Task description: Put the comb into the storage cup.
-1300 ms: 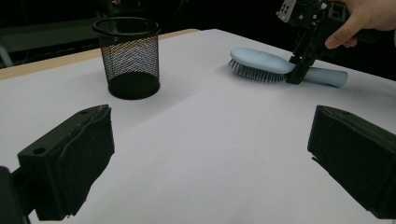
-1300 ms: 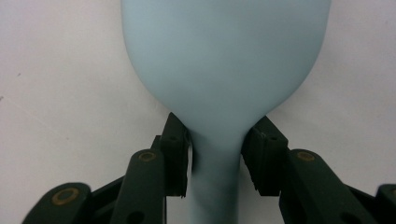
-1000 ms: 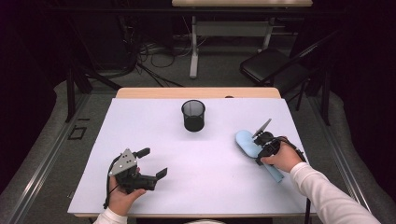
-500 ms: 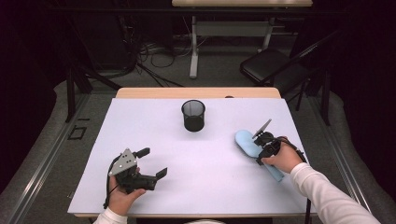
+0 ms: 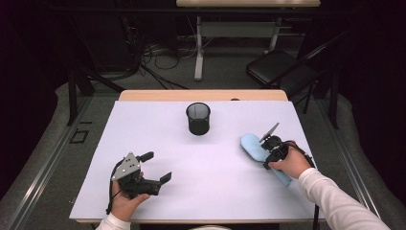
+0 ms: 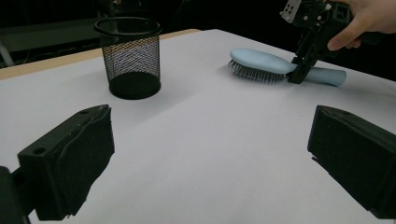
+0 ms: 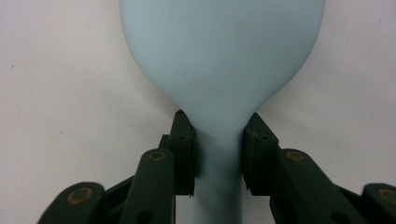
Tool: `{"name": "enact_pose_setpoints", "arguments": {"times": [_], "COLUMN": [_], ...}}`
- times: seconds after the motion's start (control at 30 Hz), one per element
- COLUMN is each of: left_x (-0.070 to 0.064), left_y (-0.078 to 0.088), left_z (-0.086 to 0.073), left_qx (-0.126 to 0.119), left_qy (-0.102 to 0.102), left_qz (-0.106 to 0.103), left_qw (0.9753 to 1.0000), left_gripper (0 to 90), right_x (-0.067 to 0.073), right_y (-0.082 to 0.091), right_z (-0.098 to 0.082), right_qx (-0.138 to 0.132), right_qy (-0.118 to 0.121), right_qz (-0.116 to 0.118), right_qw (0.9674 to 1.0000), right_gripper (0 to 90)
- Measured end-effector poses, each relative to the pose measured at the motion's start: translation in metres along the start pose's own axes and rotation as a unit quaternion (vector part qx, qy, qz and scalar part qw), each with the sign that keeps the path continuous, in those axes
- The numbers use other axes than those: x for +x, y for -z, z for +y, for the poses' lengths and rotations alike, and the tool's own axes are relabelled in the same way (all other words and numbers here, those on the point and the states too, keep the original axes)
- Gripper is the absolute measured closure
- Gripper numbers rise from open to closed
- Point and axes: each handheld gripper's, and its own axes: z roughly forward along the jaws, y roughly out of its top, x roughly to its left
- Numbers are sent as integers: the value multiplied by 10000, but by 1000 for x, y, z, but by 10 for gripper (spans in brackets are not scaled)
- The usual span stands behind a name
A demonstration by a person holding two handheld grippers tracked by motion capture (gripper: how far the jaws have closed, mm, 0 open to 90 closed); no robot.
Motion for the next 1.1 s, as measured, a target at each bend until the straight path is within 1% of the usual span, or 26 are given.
{"name": "enact_pose_setpoints", "arguments": {"times": [0.13, 0.2, 0.23, 0.27, 0.3, 0.33, 0.37, 0.4, 0.47, 0.53, 0.57, 0.6, 0.7, 0.73, 0.8, 0.93, 0.97, 1.07, 1.1], "left_x": [0, 0, 0, 0, 0, 0, 0, 0, 0, 0, 0, 0, 0, 0, 0, 0, 0, 0, 0], "left_y": [0, 0, 0, 0, 0, 0, 0, 0, 0, 0, 0, 0, 0, 0, 0, 0, 0, -1, -1], "left_z": [0, 0, 0, 0, 0, 0, 0, 0, 0, 0, 0, 0, 0, 0, 0, 0, 0, 0, 0], "left_qx": [-2, 2, 3, 1, 0, 1, 1, 1, 1, 2, 2, 1, 3, 2, 4, 0, 1, 1, -1], "left_qy": [0, 4, 4, 3, 0, 0, 0, -1, 2, 0, 0, 2, 1, 1, 0, 4, 0, -2, 1], "left_qz": [-4, -2, 0, 3, -13, -15, 6, 8, 7, -15, -15, -19, -18, -19, 7, -20, -22, -24, -23], "left_qw": [10000, 10000, 10000, 10000, 10000, 10000, 10000, 10000, 10000, 10000, 10000, 10000, 10000, 10000, 10000, 10000, 10000, 10000, 10000], "left_gripper": [6, 6, 6, 6, 6, 6, 7, 6, 6, 6, 7, 7, 7, 6, 7, 6, 6, 6, 6], "right_x": [0, -1, 0, -1, -2, -2, -2, -1, -1, -2, -2, -2, -2, -2, -3, -3, -4, -4, -5], "right_y": [0, 1, 0, 3, 5, 5, 1, 1, 3, 4, 2, 2, 4, 4, 5, 8, 8, 10, 11], "right_z": [-1, -1, -1, 0, 0, 0, -2, -3, -2, -2, -3, -3, -4, -4, -5, -6, -6, -6, -6], "right_qx": [-28, 25, -48, 151, 268, 272, -64, -42, 46, 44, -106, -98, -77, -144, -198, -270, -281, -369, -351], "right_qy": [42, 85, 62, 149, 188, 189, 94, -8, 23, 99, 37, -4, 35, -52, 39, -36, 5, -17, -10], "right_qz": [-21, -41, -11, -65, -78, -70, 28, 40, 19, 12, 68, 66, 56, 78, 81, 102, 100, 149, 139], "right_qw": [10000, 10000, 10000, 9998, 9994, 9994, 9999, 10000, 10000, 9999, 9999, 9999, 9999, 9999, 9998, 9996, 9996, 9992, 9993], "right_gripper": [693, 694, 694, 695, 695, 695, 695, 695, 696, 696, 696, 696, 696, 696, 696, 696, 696, 696, 696]}}
